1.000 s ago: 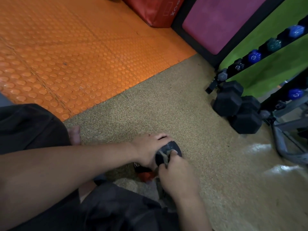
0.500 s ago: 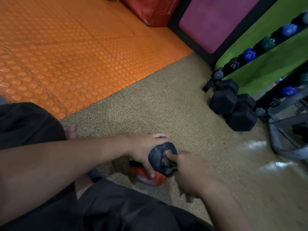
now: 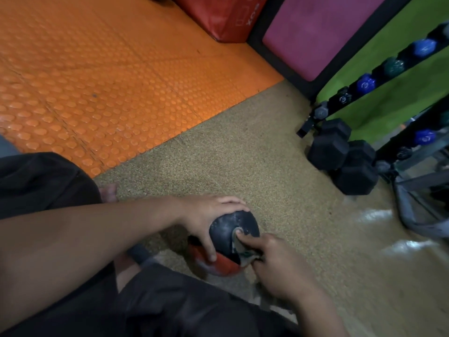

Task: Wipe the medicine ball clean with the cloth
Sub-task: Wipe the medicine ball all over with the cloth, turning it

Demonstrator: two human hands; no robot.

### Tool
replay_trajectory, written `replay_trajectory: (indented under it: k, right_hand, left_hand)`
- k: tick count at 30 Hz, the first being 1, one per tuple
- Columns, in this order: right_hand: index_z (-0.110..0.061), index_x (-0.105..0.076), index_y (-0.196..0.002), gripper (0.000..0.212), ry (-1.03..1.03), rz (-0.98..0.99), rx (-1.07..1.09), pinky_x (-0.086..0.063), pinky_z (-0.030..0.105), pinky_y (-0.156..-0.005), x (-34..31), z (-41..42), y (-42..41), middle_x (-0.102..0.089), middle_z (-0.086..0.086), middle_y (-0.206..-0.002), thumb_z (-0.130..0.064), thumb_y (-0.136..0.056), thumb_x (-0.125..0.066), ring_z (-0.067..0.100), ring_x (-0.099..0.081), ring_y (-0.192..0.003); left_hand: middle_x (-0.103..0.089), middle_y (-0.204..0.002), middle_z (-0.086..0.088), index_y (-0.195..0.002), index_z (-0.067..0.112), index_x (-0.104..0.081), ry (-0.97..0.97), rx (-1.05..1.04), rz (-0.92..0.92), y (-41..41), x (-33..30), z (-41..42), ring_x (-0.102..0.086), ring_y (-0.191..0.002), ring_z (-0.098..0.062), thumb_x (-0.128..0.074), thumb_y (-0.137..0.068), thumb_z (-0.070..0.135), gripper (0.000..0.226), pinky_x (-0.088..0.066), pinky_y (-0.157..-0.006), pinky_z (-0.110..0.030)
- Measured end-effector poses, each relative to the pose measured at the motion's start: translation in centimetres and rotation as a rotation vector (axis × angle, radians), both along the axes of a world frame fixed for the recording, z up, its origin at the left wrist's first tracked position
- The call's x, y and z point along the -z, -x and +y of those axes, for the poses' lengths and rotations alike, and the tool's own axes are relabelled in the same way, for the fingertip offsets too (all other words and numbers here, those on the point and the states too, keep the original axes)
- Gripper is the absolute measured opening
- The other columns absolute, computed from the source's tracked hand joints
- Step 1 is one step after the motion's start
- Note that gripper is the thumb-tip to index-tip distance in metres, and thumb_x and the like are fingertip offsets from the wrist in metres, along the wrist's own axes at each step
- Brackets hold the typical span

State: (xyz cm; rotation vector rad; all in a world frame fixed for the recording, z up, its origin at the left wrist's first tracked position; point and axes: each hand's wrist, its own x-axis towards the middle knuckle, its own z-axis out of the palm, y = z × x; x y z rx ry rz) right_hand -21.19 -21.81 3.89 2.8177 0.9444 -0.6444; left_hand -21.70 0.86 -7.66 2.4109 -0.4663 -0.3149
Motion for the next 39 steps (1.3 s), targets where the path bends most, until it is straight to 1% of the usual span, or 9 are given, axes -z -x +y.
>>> replay_trajectory:
  k: [4,8,10,14,20,26,32,36,39]
  right_hand:
    - [-0.057,-0.056,-0.137,0.062,-0.090,-0.165,0.062,-0.055,0.035,-0.086,0.0,-1.3,-1.6,-0.068,-0.009,-0.115,-0.021,-0.086,-0.055,0.016,-0.066,-0.104]
    - [-0.032,-0.068,-0.133,0.054,-0.654,-0.155,0.418,-0.046,0.013,-0.092,2.8,-2.6,-1.4,-0.068,-0.018,-0.121,-0.003,-0.088,-0.068,0.000,-0.063,-0.107]
    - [-0.036,-0.068,-0.122,0.053,-0.788,-0.115,0.520,-0.051,0.023,-0.095,4.8,-2.8,-0.4,-0.071,-0.018,-0.113,0.001,-0.084,-0.073,-0.002,-0.067,-0.100]
    - [-0.042,-0.058,-0.104,0.048,-0.887,-0.173,0.543,-0.057,0.043,-0.081,6.2,-2.7,0.1,-0.069,-0.014,-0.100,-0.011,-0.074,-0.079,0.014,-0.071,-0.090]
    - [-0.038,-0.058,-0.128,0.067,-0.649,-0.265,0.030,-0.058,0.032,-0.079,5.1,-1.2,0.0,-0.070,-0.019,-0.111,-0.016,-0.066,-0.074,0.008,-0.069,-0.096]
    - [-0.034,-0.059,-0.130,0.076,-0.253,-0.475,-0.197,-0.051,0.029,-0.055,4.6,-0.4,-0.6,-0.072,-0.013,-0.091,-0.028,-0.058,-0.081,0.017,-0.065,-0.081]
    - [-0.025,-0.069,-0.123,0.075,-0.327,-0.512,-0.148,-0.049,0.027,-0.048,5.5,-2.0,0.1,-0.066,-0.007,-0.072,-0.032,-0.051,-0.090,0.021,-0.064,-0.065]
    - [-0.020,-0.074,-0.122,0.067,-0.313,-0.597,-0.196,-0.048,0.028,-0.043,5.9,-2.5,1.8,-0.066,-0.004,-0.068,-0.046,-0.061,-0.063,0.021,-0.063,-0.062]
    - [-0.022,-0.071,-0.122,0.069,-0.297,-0.581,-0.195,-0.050,0.029,-0.046,6.0,-2.7,1.5,-0.070,-0.007,-0.077,-0.037,-0.055,-0.076,0.021,-0.063,-0.069]
  left_hand:
    - [-0.001,-0.169,0.029,-0.161,0.053,-0.005,-0.064,-0.015,-0.025,-0.3,-0.8,-1.5,-0.014,-0.157,-0.020,-0.089,-0.056,0.076,0.136,-0.021,-0.127,-0.054]
    - [0.000,-0.167,0.032,-0.156,0.061,-0.002,-0.009,-0.066,0.018,-0.3,0.0,-0.8,-0.016,-0.156,-0.024,-0.088,-0.052,0.080,0.136,-0.027,-0.123,-0.062]
    - [0.001,-0.167,0.032,-0.154,0.065,0.000,-0.004,-0.085,0.025,-0.3,0.5,-0.6,-0.017,-0.156,-0.024,-0.085,-0.047,0.084,0.137,-0.029,-0.121,-0.063]
    - [0.003,-0.167,0.034,-0.155,0.063,0.002,-0.001,-0.093,0.033,-0.7,0.8,-0.5,-0.018,-0.157,-0.025,-0.084,-0.047,0.086,0.139,-0.029,-0.122,-0.062]
    - [0.001,-0.169,0.029,-0.159,0.055,0.001,-0.026,-0.082,0.006,-1.0,0.6,-0.9,-0.018,-0.156,-0.024,-0.087,-0.053,0.081,0.141,-0.025,-0.126,-0.055]
    - [0.000,-0.170,0.026,-0.161,0.052,-0.001,-0.017,-0.086,-0.001,-0.8,0.4,-0.9,-0.019,-0.156,-0.020,-0.089,-0.055,0.077,0.140,-0.024,-0.127,-0.049]
    - [0.001,-0.171,0.026,-0.163,0.050,-0.003,-0.046,-0.063,-0.003,-0.8,-0.5,-1.4,-0.013,-0.158,-0.019,-0.089,-0.058,0.075,0.138,-0.018,-0.126,-0.048]
    - [0.002,-0.169,0.029,-0.162,0.053,-0.003,-0.025,-0.036,0.013,-0.8,-0.2,-1.2,-0.010,-0.158,-0.017,-0.090,-0.058,0.074,0.137,-0.019,-0.128,-0.053]
    - [0.005,-0.169,0.028,-0.162,0.052,-0.001,-0.057,-0.024,0.002,-0.4,-0.3,-1.2,-0.010,-0.157,-0.018,-0.089,-0.059,0.074,0.138,-0.020,-0.127,-0.053]
